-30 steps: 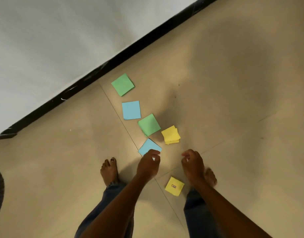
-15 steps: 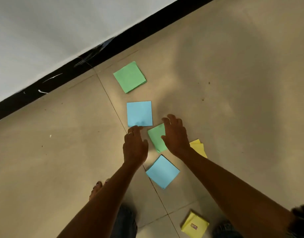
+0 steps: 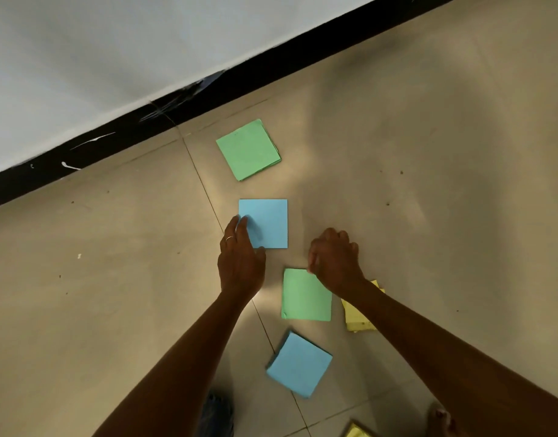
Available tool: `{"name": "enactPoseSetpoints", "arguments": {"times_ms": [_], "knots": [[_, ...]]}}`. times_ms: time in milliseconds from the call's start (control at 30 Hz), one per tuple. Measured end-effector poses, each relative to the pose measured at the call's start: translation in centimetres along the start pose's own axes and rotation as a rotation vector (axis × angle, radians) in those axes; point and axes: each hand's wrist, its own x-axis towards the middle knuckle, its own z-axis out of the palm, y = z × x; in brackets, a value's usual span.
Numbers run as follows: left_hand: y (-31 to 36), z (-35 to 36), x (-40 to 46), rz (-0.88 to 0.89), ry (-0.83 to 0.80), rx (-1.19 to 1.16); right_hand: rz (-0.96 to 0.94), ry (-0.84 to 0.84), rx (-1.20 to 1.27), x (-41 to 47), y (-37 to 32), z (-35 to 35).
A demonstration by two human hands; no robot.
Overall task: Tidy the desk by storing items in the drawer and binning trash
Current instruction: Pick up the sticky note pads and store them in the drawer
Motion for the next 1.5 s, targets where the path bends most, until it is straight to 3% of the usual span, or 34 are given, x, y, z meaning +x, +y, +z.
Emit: {"name": "enactPoseSetpoints", "arguments": {"times_ms": [100,167,267,333,567,733,867,1033,1200,1267,1367,1433,1500], "knots": [[-0.6,0.3,0.1,-0.015,0.024,-0.022,-0.096,-0.107,0.051,-0.5,-0.4,-0.5],[-0.7,0.4,0.1,-0.02,0.018,-0.014,-0.146,-0.158,-0.117,-1.5,-1.1,0.5],[-0.7,0.7,-0.1,-0.029,-0.004,0.035,-0.063,-0.041,-0.339,-2.8,-1.7,2.9],[-0.6,0.7,-0.3,-0.017,-0.013,0.065,-0.029,0.009,-0.279,-3.0,-1.5,3.6],[-0.8,0.4,-0.3,0.006,0.012,-0.001,-0.071,-0.114,-0.125,-1.9,-2.4,0.8],[-1.0,0.1,0.1,-0.016,0.196,-0.221,-0.108,0.02,0.11,2.9,-5.4,-4.1],[-1.5,0.1,0.3,0.015,0.243,-0.212,-0.213,0.036,-0.071,6.9,-7.8,-4.4],[-3.2,1.1,0.6,0.007,0.086,-0.01,-0.198,0.055,-0.245,7.5,-8.4,-2.6],[-3.1,1.4,0.2,0.003,0.103,-0.036,-0.037,-0.053,-0.128,7.6,-7.6,-1.9],[-2.8,1.4,0.4,-0.016,0.141,-0.129,-0.069,-0.118,-0.146,8.1,-7.5,-2.3],[-2.2,0.4,1.2,-0.069,0.241,-0.208,-0.222,-0.238,0.194,7.9,-7.7,-3.4],[-2.2,-0.9,2.1,-0.121,0.222,-0.429,-0.311,-0.307,0.44,8.1,-8.0,-4.5],[-2.5,-2.2,2.9,-0.173,0.155,-0.735,-0.318,-0.22,0.617,9.0,-8.5,-5.5]]}}
